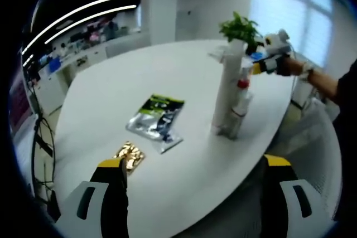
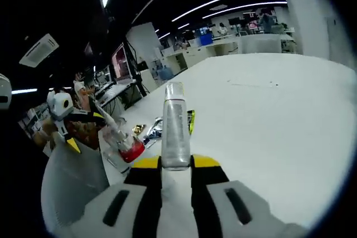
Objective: Arrange the skincare products in the storage area until every visible bottle or jar stands upright without overlapping.
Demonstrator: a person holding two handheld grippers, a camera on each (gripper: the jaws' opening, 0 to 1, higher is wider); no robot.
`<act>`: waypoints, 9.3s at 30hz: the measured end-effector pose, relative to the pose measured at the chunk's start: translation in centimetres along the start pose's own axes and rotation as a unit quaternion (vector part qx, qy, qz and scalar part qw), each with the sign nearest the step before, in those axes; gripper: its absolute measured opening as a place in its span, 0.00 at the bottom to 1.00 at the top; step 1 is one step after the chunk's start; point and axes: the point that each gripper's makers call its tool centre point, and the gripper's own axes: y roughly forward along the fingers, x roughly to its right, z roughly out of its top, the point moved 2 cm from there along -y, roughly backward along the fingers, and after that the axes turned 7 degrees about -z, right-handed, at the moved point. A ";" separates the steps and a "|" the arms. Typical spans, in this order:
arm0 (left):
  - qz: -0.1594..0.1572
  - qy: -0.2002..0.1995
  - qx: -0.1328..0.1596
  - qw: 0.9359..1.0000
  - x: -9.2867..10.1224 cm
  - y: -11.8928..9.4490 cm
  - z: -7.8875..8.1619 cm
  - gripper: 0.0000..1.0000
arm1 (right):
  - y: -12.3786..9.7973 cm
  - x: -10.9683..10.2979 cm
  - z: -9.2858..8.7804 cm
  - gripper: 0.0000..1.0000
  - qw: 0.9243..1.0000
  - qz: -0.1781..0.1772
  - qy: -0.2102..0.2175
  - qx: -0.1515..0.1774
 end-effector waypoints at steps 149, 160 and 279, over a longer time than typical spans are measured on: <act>-0.209 -0.058 0.182 0.959 5.5 0.3 7.8 0.32 | 4.3 -18.2 -0.7 0.22 0.981 0.163 -0.103 -0.001; -0.296 -0.046 0.205 0.932 6.6 -0.5 8.1 0.31 | 2.9 -19.2 -0.6 0.22 0.961 0.272 -0.048 0.004; -0.212 -0.079 0.156 0.961 6.8 1.9 6.2 0.19 | 3.8 -18.0 -3.3 0.22 0.979 0.180 -0.091 -0.036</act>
